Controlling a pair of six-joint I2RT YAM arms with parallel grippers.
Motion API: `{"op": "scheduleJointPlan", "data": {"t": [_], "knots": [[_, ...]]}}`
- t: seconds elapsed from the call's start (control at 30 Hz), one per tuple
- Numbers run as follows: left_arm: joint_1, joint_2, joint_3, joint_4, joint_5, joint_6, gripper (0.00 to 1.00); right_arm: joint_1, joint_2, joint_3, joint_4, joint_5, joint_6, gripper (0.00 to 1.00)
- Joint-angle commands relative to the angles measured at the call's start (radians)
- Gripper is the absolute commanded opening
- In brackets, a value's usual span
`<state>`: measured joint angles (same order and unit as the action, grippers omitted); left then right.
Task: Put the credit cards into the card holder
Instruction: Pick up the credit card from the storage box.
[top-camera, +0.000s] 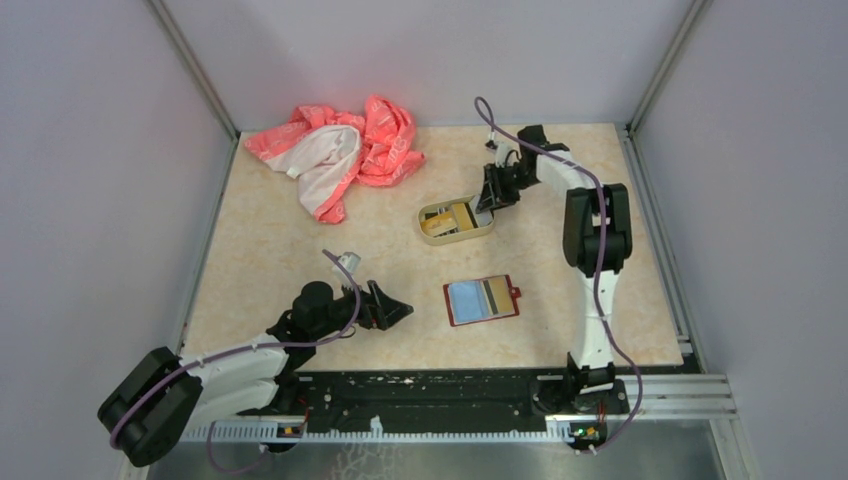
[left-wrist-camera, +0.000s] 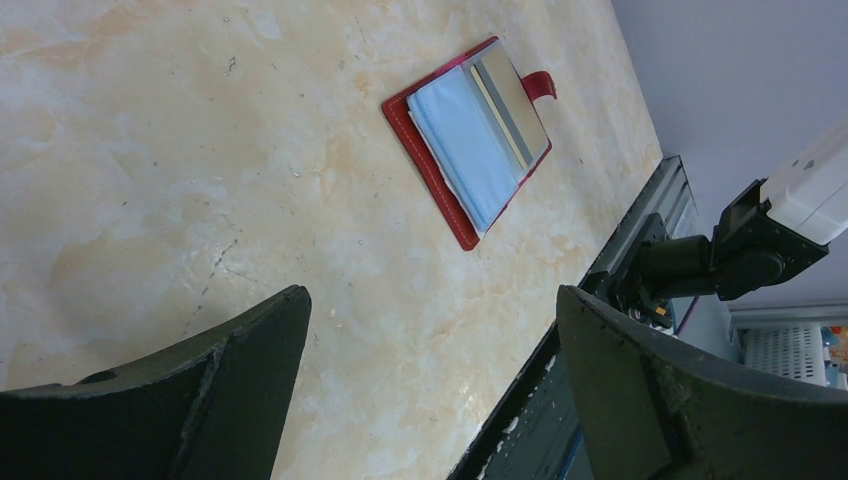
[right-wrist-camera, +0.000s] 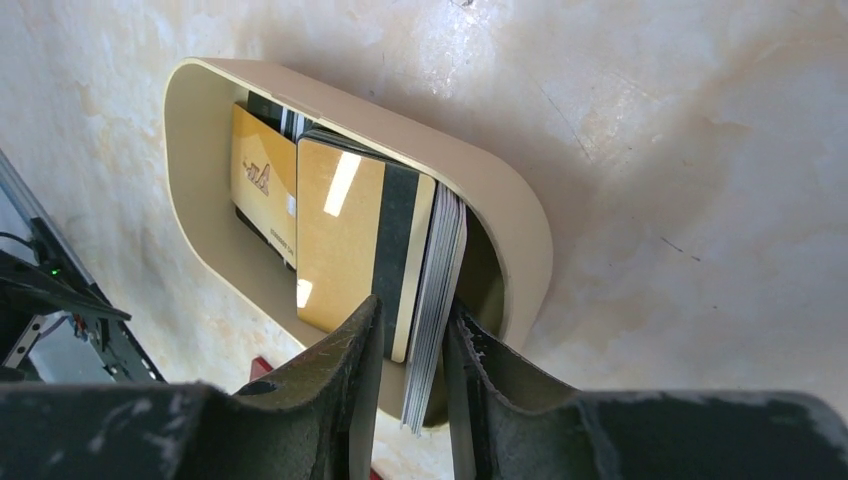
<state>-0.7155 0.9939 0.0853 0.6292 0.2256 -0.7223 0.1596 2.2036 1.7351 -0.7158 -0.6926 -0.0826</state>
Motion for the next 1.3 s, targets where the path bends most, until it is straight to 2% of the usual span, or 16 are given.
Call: {"op": "scheduleJointPlan", "data": {"t": [0.0, 0.37, 0.63, 1.1, 1.27], "knots": [[0.005, -0.006, 0.001, 0.026, 0.009, 0.001, 0.98, -0.027, -0.036, 0.002, 0.002, -0.072, 0.004, 0.28], [0.005, 0.0, -0.001, 0.028, 0.009, 0.001, 0.98, -0.057, -0.037, -0.006, 0.001, -0.136, 0.015, 0.27], [0.005, -0.004, -0.004, 0.03, 0.009, -0.001, 0.98, -0.072, -0.036, -0.013, 0.008, -0.16, 0.026, 0.2], [0.003, -0.004, -0.005, 0.029, 0.007, 0.0, 0.98, -0.085, -0.036, -0.016, 0.009, -0.174, 0.029, 0.19], [0.005, -0.007, -0.006, 0.03, 0.009, -0.002, 0.98, -0.093, -0.037, -0.017, 0.007, -0.176, 0.029, 0.13]]}}
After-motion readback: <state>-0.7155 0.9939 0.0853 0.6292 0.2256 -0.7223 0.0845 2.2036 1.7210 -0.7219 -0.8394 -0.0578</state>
